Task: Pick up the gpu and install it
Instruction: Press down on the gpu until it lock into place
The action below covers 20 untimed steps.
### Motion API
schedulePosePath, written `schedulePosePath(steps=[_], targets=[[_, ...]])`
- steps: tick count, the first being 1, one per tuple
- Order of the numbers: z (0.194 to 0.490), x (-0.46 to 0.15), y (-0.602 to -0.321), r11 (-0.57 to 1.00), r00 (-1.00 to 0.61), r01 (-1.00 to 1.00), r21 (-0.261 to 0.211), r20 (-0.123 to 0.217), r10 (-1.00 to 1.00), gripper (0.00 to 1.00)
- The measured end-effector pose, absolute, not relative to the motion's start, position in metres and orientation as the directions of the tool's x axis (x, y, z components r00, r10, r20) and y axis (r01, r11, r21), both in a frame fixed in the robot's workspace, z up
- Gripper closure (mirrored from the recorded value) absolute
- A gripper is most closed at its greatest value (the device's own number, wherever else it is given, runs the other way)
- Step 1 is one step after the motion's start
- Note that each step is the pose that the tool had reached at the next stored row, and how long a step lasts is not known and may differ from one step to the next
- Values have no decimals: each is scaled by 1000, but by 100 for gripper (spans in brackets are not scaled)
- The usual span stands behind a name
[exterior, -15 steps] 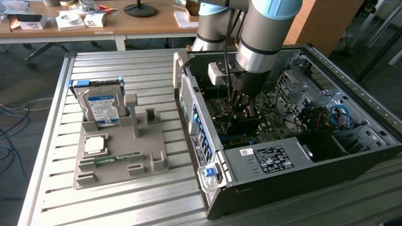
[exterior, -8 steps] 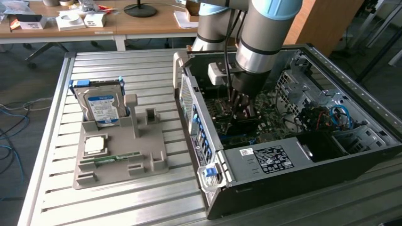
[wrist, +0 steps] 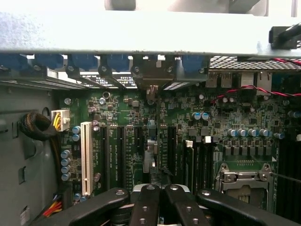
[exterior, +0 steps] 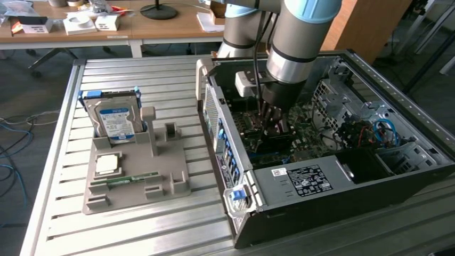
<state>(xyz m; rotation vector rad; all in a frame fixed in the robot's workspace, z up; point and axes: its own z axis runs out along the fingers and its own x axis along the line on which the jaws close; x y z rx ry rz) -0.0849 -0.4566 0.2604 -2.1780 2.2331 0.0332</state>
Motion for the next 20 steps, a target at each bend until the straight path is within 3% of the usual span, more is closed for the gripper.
schedulePosePath(steps=[11, 20], targets=[[260, -85, -456, 25, -25, -1000, -1, -32, -999, 89], [279, -85, -456, 25, -25, -1000, -1, -31, -999, 89]])
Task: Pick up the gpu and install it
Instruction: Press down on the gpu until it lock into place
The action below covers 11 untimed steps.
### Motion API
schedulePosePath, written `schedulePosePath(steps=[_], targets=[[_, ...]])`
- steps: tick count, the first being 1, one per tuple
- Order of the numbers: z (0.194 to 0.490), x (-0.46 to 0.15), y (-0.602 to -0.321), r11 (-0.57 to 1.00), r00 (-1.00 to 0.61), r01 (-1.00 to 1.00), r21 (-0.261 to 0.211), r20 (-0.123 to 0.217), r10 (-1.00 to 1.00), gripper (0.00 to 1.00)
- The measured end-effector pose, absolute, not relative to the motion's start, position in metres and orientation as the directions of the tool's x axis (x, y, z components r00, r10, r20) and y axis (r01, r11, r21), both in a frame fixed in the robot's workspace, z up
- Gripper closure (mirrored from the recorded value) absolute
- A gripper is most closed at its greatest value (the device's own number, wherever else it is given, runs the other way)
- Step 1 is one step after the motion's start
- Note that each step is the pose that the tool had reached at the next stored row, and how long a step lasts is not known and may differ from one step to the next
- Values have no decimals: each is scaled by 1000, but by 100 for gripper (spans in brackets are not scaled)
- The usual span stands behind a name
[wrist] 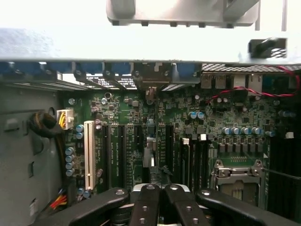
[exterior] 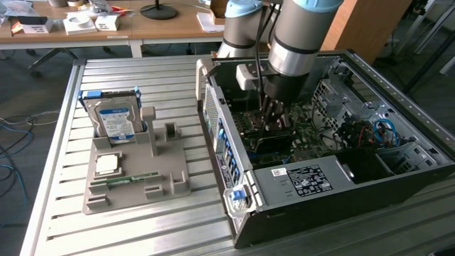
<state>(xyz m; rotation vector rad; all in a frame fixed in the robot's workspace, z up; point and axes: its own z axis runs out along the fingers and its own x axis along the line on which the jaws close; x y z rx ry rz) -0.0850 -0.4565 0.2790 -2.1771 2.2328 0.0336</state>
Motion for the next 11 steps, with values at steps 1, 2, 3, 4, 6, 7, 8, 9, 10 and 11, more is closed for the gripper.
schedulePosePath(steps=[1, 2, 3, 4, 6, 7, 8, 9, 10, 11], targets=[[282, -85, -456, 25, -25, -1000, -1, -31, -999, 89], [284, -85, -456, 25, -25, -1000, -1, -31, -999, 89], [287, -85, -457, 25, -25, -1000, -1, -31, -999, 89], [290, -85, -456, 25, -25, -1000, -1, -31, -999, 89], [294, -85, -457, 25, -25, -1000, -1, -31, -999, 89], [297, -85, -456, 25, -25, -1000, 0, -31, -999, 89], [299, -85, -456, 25, -25, -1000, -1, -31, -999, 89], [301, -85, -456, 25, -25, -1000, -1, -31, -999, 89], [303, -85, -456, 25, -25, -1000, -1, -31, -999, 89], [304, -85, -456, 25, -25, -1000, -1, -31, -999, 89]])
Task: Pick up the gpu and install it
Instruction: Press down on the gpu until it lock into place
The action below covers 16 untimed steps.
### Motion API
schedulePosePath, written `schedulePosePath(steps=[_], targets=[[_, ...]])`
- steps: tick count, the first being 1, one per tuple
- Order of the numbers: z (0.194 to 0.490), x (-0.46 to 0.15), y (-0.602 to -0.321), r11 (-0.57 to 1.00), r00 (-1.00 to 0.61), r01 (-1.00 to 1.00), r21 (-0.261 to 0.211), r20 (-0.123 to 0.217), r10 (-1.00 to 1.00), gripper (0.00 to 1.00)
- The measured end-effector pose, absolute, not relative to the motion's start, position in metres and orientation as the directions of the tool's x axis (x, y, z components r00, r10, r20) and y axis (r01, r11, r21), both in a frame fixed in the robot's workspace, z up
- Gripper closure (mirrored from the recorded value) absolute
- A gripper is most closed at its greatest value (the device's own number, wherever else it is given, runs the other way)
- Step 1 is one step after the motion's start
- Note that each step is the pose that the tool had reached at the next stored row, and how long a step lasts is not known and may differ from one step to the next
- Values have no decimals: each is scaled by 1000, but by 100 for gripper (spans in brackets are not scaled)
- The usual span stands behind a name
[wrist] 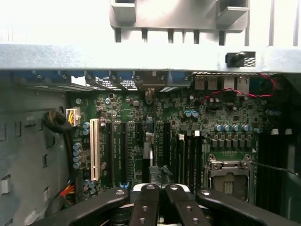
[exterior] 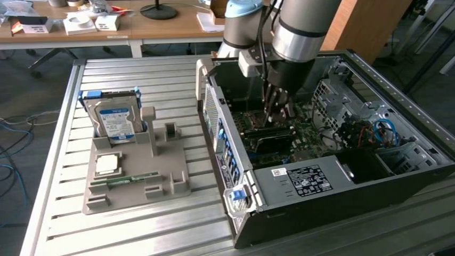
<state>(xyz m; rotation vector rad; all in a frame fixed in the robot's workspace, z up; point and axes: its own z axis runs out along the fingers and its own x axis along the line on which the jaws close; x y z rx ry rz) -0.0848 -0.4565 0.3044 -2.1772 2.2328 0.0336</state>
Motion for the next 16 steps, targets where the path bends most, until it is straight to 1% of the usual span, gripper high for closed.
schedulePosePath(steps=[16], targets=[[305, -82, -457, 25, -25, -1000, 0, -31, -999, 89]])
